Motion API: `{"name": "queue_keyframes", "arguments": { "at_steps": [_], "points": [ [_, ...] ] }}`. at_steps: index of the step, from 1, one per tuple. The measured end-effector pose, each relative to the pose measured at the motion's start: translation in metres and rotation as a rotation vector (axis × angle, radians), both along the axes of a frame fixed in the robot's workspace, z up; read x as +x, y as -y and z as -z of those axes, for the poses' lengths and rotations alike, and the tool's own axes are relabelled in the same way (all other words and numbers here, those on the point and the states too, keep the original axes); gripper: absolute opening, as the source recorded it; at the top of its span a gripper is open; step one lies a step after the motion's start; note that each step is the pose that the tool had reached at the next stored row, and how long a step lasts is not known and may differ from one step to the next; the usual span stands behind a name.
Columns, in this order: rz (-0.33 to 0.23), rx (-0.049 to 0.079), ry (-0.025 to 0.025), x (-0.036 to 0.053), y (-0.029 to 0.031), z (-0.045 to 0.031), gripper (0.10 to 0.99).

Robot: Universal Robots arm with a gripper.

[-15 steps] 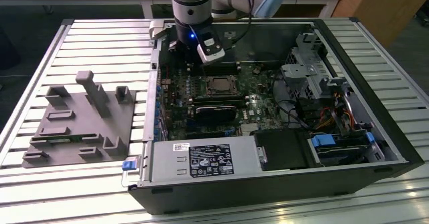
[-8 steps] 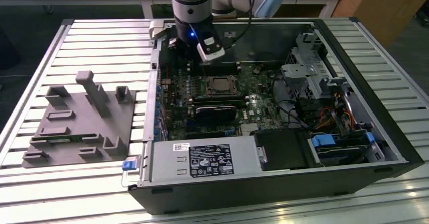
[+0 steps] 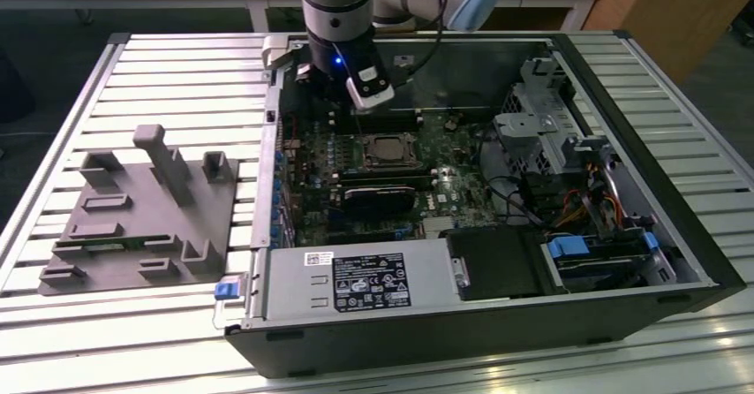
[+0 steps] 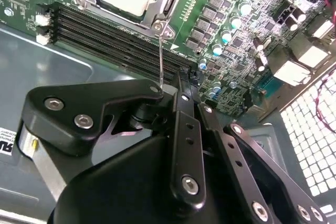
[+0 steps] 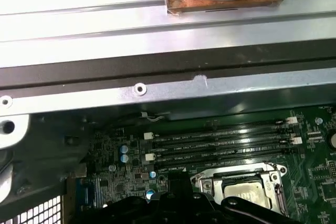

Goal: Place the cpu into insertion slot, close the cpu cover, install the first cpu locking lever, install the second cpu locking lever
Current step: 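Install the first cpu locking lever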

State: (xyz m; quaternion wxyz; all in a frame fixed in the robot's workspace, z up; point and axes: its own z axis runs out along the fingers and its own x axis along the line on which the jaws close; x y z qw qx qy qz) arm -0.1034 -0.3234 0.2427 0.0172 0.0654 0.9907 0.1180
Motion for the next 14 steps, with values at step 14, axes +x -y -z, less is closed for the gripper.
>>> {"name": "queue_keyframes", "arguments": {
  "at_steps": [14],
  "points": [
    [0.0,0.0,0.0001,0.0356,0.0,0.0,0.106]
  ]
}}
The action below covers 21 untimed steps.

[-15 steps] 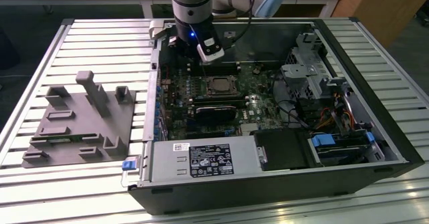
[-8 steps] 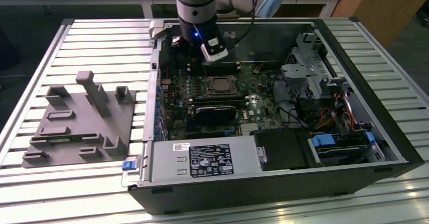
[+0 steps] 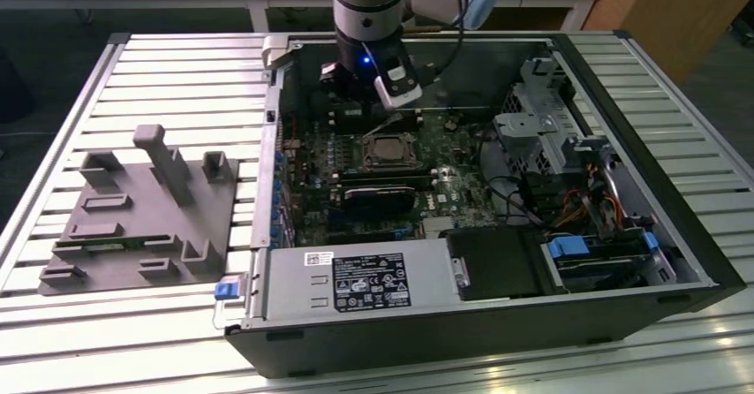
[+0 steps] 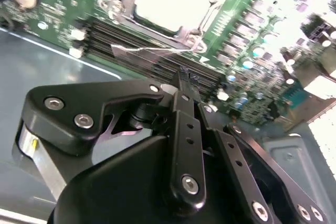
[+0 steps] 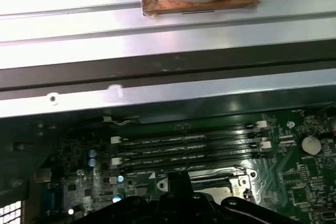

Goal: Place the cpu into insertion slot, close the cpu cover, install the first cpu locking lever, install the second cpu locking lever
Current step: 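Install the first cpu locking lever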

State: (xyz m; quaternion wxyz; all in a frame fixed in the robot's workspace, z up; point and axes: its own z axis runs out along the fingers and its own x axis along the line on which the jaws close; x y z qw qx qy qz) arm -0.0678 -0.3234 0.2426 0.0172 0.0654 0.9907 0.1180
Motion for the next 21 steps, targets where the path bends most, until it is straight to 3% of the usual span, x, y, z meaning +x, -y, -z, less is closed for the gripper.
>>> {"name": "queue_keyframes", "arguments": {
  "at_steps": [4,21],
  "points": [
    [0.0,0.0,-0.0002,0.0095,0.0001,-0.0001,0.106],
    [0.0,0.0,0.0,0.0115,0.0,0.001,0.106]
  ]
}}
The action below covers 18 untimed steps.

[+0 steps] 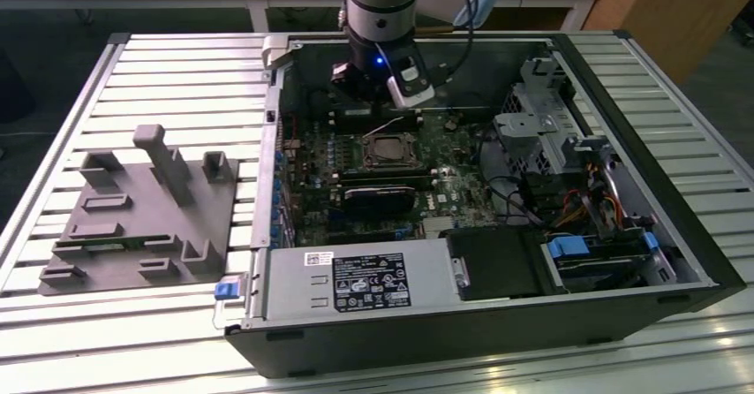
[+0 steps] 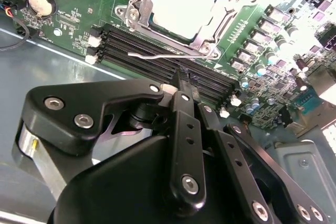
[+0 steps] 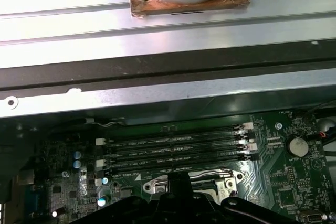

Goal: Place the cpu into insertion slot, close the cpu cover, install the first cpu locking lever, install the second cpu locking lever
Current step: 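Install the first cpu locking lever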

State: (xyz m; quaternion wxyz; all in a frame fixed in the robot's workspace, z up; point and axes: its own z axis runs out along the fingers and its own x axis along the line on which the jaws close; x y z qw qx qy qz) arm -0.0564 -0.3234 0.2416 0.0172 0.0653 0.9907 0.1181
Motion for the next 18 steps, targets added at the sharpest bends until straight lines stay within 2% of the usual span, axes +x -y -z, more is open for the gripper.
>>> {"name": "queue_keyframes", "arguments": {
  "at_steps": [8,10,15,18],
  "points": [
    [0.0,0.0,0.0001,0.0008,0.0,0.0012,0.106],
    [0.0,0.0,0.0027,0.0009,0.0,0.0019,0.106],
    [0.0,0.0,0.0176,0.0009,0.0,0.0042,0.106],
    [0.0,0.0,0.0367,0.0008,0.0,0.0062,0.106]
  ]
}}
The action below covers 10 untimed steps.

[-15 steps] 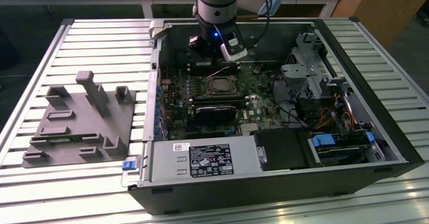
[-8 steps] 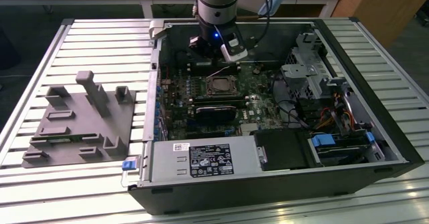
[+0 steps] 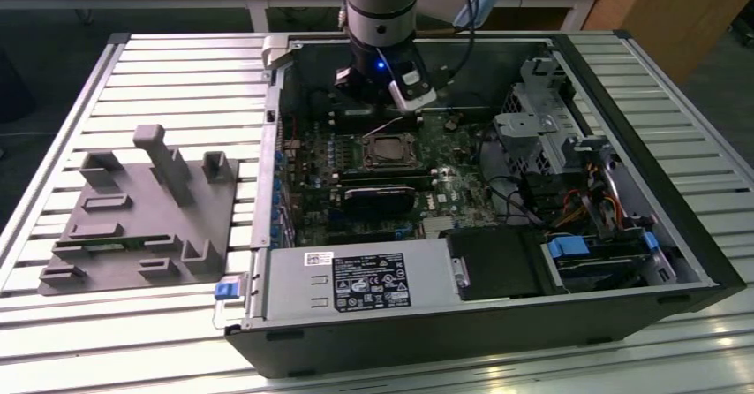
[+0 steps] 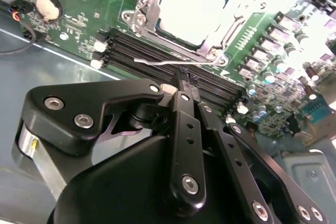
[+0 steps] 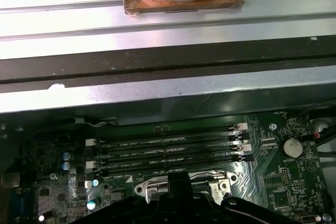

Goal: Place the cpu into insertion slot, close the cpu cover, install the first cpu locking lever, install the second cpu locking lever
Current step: 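Install the first cpu locking lever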

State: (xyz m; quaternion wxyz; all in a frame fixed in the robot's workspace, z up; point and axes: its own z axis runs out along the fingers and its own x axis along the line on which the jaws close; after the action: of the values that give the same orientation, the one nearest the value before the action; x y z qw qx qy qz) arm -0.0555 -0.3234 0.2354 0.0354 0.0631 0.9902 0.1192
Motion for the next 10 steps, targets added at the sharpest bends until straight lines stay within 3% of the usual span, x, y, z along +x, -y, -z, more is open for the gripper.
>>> {"name": "queue_keyframes", "arguments": {
  "at_steps": [4,6,8,10],
  "points": [
    [0.0,0.0,0.0262,0.0,-0.0001,0.0029,0.106],
    [0.0,0.0,0.0362,0.0,0.0,0.0046,0.106],
    [0.0,0.0,0.0446,0.0,0.0,0.0066,0.106],
    [0.0,0.0,0.0486,0.0001,0.0,0.0088,0.106]
  ]
}}
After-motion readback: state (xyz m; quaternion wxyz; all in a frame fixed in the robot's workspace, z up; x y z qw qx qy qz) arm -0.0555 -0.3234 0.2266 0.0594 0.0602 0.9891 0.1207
